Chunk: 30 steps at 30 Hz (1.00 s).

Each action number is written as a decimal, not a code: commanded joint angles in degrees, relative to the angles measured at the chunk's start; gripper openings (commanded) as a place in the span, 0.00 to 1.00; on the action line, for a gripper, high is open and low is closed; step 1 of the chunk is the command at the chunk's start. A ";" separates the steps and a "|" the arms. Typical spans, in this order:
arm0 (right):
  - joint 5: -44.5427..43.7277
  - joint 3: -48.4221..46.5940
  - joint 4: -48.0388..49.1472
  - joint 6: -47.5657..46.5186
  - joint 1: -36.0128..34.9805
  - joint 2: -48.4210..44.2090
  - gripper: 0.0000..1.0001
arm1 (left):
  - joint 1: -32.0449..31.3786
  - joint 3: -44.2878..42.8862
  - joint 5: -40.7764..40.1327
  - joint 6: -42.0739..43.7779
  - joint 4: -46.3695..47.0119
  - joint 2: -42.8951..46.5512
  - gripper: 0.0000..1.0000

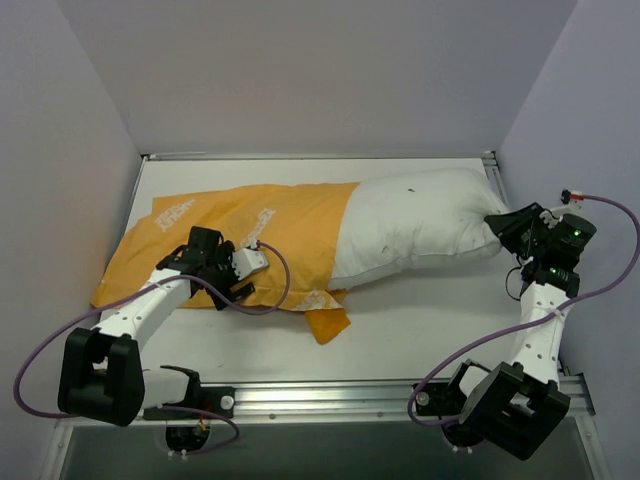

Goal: Remove the pillowcase from the pillow

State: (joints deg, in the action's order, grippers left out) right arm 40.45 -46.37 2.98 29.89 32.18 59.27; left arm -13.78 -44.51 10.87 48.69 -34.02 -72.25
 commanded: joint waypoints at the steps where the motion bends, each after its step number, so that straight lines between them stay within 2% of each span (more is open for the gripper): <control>1: 0.07 0.05 4.84 0.34 -0.37 -1.35 0.00 | -0.55 2.59 -6.90 -2.63 14.33 -4.55 0.94; 2: 0.07 0.05 4.84 0.61 -0.19 -1.43 0.00 | -0.46 2.50 -9.18 -2.81 14.68 -5.79 0.96; 4: -0.10 -0.12 4.58 0.70 0.51 -1.52 0.00 | 1.03 0.75 -9.12 -2.28 12.23 -8.07 0.52; 5: -0.63 -0.12 4.31 0.78 1.38 -1.61 0.00 | 1.99 0.05 -8.77 -2.37 11.35 -8.26 0.03; 9: -0.99 -0.74 4.75 2.01 4.02 -2.14 0.00 | 10.68 -2.85 -8.33 -3.07 11.43 -6.24 0.02; 10: -0.72 -0.91 4.92 2.28 4.46 -2.05 0.00 | 16.19 -4.78 -8.33 -2.98 11.52 -5.11 0.02; 16: -1.51 -2.76 3.61 1.05 5.52 -1.61 0.00 | 34.13 -18.12 -8.06 -2.37 9.76 -4.30 0.02; 21: -1.51 -3.64 3.26 0.79 6.22 -1.35 0.00 | 40.67 -25.61 -8.94 -3.51 10.73 -5.01 0.02; 30: -2.13 -5.05 1.76 -0.53 6.49 -0.91 0.00 | 44.45 -41.95 -6.91 -17.74 15.20 -5.61 0.02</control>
State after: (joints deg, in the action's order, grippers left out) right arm 47.66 -46.28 -4.97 31.51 35.27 59.13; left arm 26.06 -77.60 13.78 35.05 -31.03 -78.39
